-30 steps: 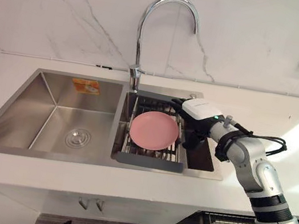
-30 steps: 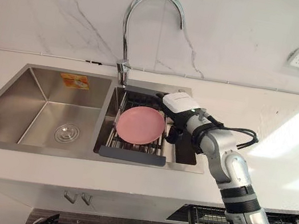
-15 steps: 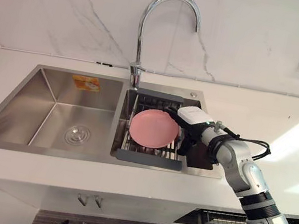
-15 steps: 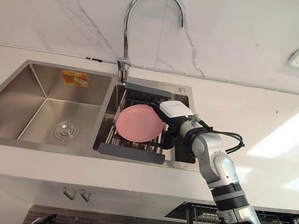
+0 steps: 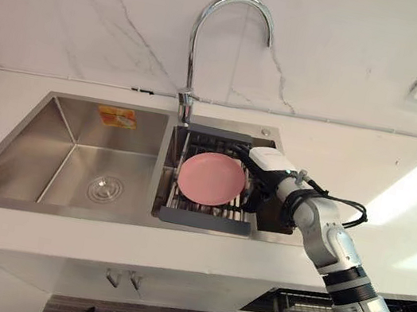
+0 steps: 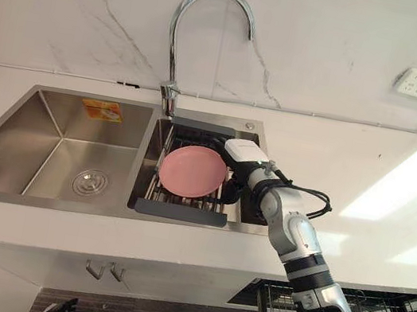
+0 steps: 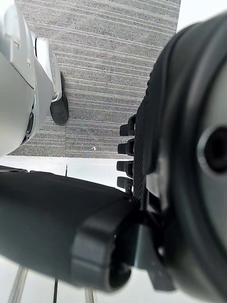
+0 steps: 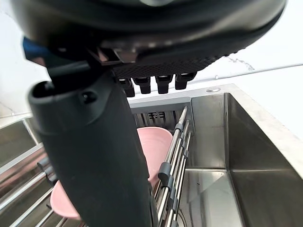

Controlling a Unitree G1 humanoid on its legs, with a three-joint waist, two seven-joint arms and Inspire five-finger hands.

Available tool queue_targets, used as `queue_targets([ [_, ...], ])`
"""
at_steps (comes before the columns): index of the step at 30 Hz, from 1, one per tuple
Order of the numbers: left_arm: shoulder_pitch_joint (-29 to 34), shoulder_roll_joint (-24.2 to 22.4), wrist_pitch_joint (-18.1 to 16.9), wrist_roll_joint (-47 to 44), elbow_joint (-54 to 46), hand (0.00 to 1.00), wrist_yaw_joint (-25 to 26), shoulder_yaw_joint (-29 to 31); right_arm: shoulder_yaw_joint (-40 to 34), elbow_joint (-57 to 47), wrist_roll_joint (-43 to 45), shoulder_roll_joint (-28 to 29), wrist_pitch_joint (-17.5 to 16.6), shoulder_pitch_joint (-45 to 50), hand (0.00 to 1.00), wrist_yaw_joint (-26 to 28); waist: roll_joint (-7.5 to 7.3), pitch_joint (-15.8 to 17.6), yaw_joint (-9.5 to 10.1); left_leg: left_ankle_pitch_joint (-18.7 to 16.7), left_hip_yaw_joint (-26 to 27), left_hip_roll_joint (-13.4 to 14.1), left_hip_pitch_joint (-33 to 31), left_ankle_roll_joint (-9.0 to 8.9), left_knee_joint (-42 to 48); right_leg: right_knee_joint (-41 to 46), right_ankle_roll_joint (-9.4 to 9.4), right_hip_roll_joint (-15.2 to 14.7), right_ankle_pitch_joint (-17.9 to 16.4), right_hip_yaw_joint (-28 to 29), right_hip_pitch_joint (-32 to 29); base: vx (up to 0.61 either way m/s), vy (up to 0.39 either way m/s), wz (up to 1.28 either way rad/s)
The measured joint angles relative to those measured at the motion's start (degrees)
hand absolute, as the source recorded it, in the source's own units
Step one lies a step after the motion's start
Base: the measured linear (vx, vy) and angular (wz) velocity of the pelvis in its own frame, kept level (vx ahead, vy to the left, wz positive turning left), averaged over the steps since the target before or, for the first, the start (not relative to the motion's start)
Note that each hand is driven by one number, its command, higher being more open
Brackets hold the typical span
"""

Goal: Walk over to the sink, pick up the cup, carry it to the dishwasher, place the cup inside the dishwasher, then close the dishwasher door

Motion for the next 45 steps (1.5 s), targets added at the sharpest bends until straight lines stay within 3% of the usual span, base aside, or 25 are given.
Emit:
queue_targets([
  [16,0.0,-0.6,-0.1,-1.3,0.3,1.00,1.1,0.1,4.6,3.4,1.0,2.8,1.4,-1.2,1.00,-0.8,0.07,0.1,0.24,0.1,-0.3,-0.2,0.1,-0.14,-0.8,0.0,-0.07,-0.1,0.2,-0.4,-0.1,0.00,0.002,0.01],
  [33,-1.4,-0.6,-0.8,-1.3,1.9,1.00,1.4,0.0,9.7,4.0,-8.1,3.5,-2.3,-2.3,1.00,-0.9,0.18,1.2,0.19,0.2,-0.5,-0.3,0.0,0.01,-0.8,0.0,-0.01,-0.2,0.3,-0.6,-0.1,0.00,0.000,0.00],
  [45,-2.3,-0.6,0.1,-1.3,2.4,1.00,2.3,-0.9,11.3,2.9,-15.4,6.2,1.0,-2.3,1.00,-0.8,0.28,1.4,0.14,0.2,-0.1,-0.2,0.1,0.00,-0.7,0.0,-0.02,-0.2,0.3,-0.2,-0.1,0.00,0.000,0.00],
])
